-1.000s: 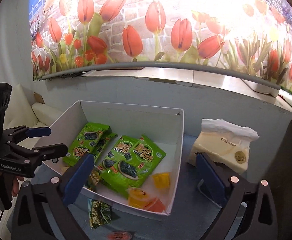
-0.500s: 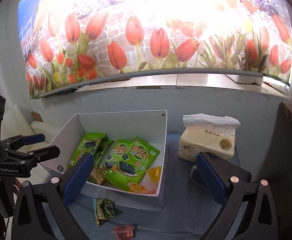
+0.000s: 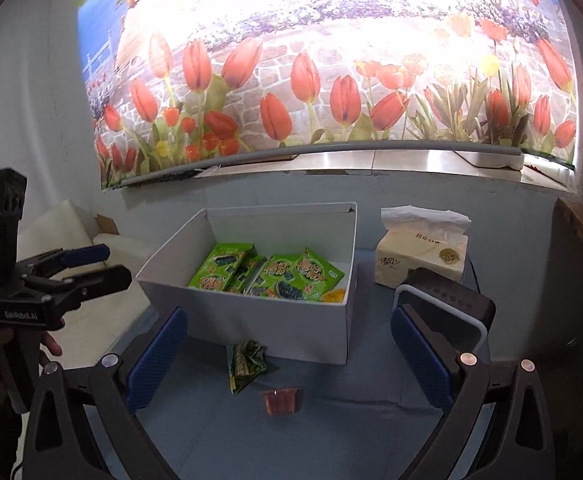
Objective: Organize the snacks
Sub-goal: 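Withdraw both tools from the box toward the last packet and pink cup, then grasp the pink jelly cup with the right tool while the left grasps the green packet, then carry the pink cup and green packet into the white box and open both tools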
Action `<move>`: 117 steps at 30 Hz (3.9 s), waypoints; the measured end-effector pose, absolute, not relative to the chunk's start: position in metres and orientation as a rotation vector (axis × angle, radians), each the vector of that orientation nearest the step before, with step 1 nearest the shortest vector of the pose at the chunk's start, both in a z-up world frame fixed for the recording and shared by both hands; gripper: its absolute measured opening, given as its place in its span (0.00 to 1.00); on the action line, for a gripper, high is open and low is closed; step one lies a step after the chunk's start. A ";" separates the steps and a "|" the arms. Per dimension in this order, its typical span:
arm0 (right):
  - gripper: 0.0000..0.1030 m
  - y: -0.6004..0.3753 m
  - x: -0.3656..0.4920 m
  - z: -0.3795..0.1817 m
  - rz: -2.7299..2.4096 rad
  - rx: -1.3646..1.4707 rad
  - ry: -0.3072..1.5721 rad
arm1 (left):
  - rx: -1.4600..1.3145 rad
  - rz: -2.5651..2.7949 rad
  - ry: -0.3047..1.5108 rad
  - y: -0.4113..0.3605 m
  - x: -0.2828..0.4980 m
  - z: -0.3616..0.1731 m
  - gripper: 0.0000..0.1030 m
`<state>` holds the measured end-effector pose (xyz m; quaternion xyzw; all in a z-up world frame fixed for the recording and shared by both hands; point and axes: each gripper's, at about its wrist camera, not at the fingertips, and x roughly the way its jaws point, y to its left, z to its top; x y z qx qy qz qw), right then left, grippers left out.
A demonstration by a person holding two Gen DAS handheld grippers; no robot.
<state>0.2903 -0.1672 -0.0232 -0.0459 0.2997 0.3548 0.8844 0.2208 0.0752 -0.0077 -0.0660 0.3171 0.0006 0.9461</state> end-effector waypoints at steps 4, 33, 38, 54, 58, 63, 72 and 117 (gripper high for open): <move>1.00 -0.169 0.267 -0.038 0.732 -0.138 0.623 | -0.127 -0.004 0.639 0.063 0.192 -0.011 1.00; 0.46 -0.105 0.327 -0.175 0.609 -0.249 0.897 | -0.274 0.070 0.719 0.055 0.055 -0.069 1.00; 0.45 -0.121 0.323 -0.166 0.673 -0.163 0.882 | -0.256 0.075 0.741 0.055 0.069 -0.076 1.00; 0.45 -0.213 0.237 -0.122 0.726 -0.085 0.781 | -0.157 0.141 0.862 0.029 0.235 -0.135 1.00; 0.45 -0.227 0.220 -0.120 0.711 -0.086 0.754 | -0.153 0.149 0.902 0.019 0.276 -0.156 1.00; 0.45 -0.243 0.217 -0.117 0.707 -0.041 0.744 | -0.150 0.210 0.936 0.022 0.309 -0.177 1.00; 0.45 -0.247 0.218 -0.116 0.714 -0.030 0.733 | -0.166 0.145 0.924 0.019 0.315 -0.180 0.54; 1.00 -0.059 0.440 -0.060 0.714 -0.139 0.740 | -0.237 0.035 0.791 0.146 0.348 -0.054 1.00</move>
